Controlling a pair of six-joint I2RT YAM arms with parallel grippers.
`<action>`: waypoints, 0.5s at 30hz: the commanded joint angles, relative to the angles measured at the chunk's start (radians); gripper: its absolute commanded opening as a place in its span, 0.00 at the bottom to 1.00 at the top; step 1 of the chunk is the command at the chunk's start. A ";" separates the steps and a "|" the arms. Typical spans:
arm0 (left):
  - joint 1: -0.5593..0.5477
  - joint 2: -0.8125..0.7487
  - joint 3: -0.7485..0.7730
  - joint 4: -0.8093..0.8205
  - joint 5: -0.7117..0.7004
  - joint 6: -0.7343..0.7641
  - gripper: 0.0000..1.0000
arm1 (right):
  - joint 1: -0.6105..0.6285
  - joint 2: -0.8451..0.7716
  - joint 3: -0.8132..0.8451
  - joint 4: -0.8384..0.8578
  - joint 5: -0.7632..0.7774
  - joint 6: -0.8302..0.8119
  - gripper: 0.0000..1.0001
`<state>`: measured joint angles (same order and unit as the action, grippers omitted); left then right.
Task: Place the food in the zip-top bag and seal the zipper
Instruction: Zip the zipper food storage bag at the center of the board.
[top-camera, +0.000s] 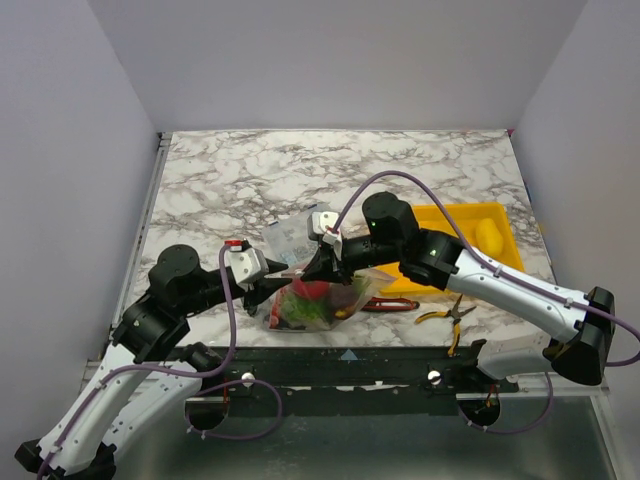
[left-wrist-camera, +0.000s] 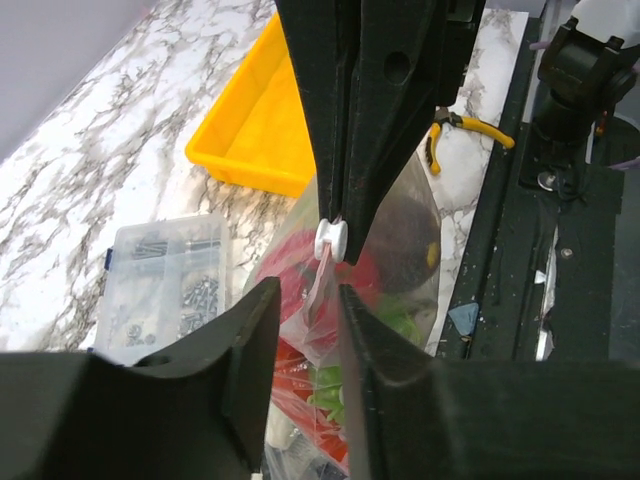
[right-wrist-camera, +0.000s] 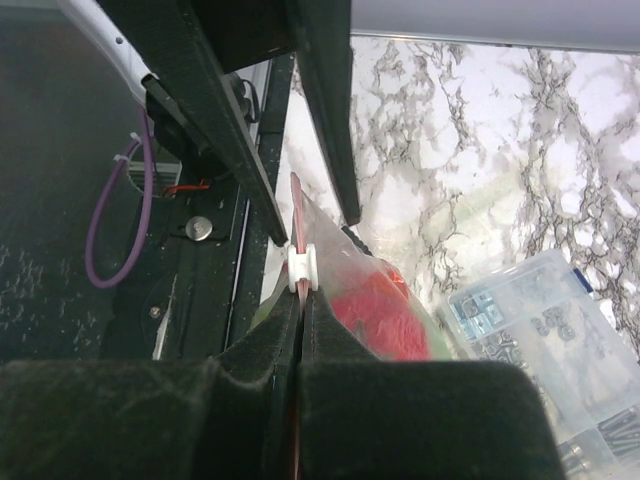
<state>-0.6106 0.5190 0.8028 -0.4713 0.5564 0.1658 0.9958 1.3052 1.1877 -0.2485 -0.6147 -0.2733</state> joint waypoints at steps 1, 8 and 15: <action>0.000 0.019 0.032 0.010 0.062 0.030 0.24 | 0.006 0.004 0.047 0.021 -0.013 -0.015 0.00; 0.001 0.037 0.040 0.009 0.083 0.028 0.20 | 0.007 0.010 0.056 0.012 -0.016 -0.015 0.00; -0.001 0.074 0.056 -0.012 0.080 0.040 0.00 | 0.007 0.009 0.061 0.011 -0.017 -0.011 0.00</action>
<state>-0.6106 0.5713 0.8219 -0.4740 0.5980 0.1833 0.9955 1.3148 1.2041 -0.2607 -0.6147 -0.2806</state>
